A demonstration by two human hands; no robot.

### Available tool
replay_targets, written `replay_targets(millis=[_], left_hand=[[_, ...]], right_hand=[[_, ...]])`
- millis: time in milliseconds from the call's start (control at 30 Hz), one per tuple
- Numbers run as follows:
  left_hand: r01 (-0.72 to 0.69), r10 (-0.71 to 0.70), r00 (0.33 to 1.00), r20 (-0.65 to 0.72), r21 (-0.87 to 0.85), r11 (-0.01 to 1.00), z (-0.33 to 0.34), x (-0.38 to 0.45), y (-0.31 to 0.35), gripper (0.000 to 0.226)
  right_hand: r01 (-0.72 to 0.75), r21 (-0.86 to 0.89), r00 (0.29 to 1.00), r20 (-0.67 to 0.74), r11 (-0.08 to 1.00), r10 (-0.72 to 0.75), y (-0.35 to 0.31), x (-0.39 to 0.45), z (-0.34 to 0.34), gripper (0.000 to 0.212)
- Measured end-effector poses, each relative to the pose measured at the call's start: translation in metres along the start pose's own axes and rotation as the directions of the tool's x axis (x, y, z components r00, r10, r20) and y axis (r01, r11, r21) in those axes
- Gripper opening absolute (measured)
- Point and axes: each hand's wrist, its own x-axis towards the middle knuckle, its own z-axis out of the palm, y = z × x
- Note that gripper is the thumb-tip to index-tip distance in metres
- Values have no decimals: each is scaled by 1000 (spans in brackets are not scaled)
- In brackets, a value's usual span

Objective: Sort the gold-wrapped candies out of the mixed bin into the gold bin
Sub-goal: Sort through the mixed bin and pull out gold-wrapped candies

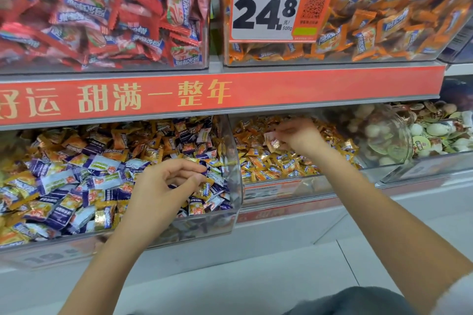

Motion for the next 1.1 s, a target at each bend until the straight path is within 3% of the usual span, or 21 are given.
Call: replay_targets(millis=[67,167,300,400,467,500,533,567,600,633,667,767,833,900,967,1100], left_hand=[[0,0,1000,7,-14,1000,-1,0,1,14],[-11,11,1000,15,-25,1000,-4,-3,4,14],[1,-1,1000,-6,-58,998,-14,-8,2,13],[-2,-2,998,-63,-61,998,-27,-11,0,14],[-20,21,994,-111,15,1000,-37,-13,-4,14],[-28,38,990,-138,71,997,-42,-14,-6,13],[-37,56,985,-162,120,992,-48,-15,-9,13],[-44,71,981,-179,151,988,-52,-16,-12,14],[-47,80,979,-189,172,984,-56,-16,-14,16],[-46,86,976,-200,193,980,-59,-17,-17,19],[-42,88,974,-210,218,975,-61,-17,-19,20],[-21,92,967,-239,283,959,-65,-15,-20,11],[-21,111,966,-234,356,934,-68,-14,-20,10],[-42,176,967,-186,564,825,-72,-12,-24,20],[-60,192,977,-95,739,671,-77,-11,-31,33],[-39,118,992,-41,798,602,-85,-10,-38,31]], right_hand=[[-109,306,994,32,946,104,1,-14,-10,24],[-197,319,980,100,927,174,-1,-32,-18,15],[-74,392,983,-128,917,135,-19,-62,-19,5],[32,492,994,-105,870,23,-44,-102,-5,14],[187,438,982,-84,879,-167,-71,-128,16,11],[290,323,957,-72,901,-282,-80,-135,30,9],[388,107,921,-25,915,-388,-87,-135,44,8],[469,-191,883,69,862,-465,-91,-131,57,11],[497,-442,863,162,746,-479,-94,-124,67,18],[495,-577,858,202,650,-473,-98,-117,72,25],[488,-595,860,201,638,-470,-103,-109,75,29],[512,-426,856,174,746,-488,-121,-90,85,32],[516,-352,856,245,781,-455,-125,-70,103,32],[550,-258,817,361,794,-449,-127,-55,125,31],[554,-198,777,473,809,-416,-127,-45,143,46],[577,-192,701,615,794,-361,-125,-32,162,82]])
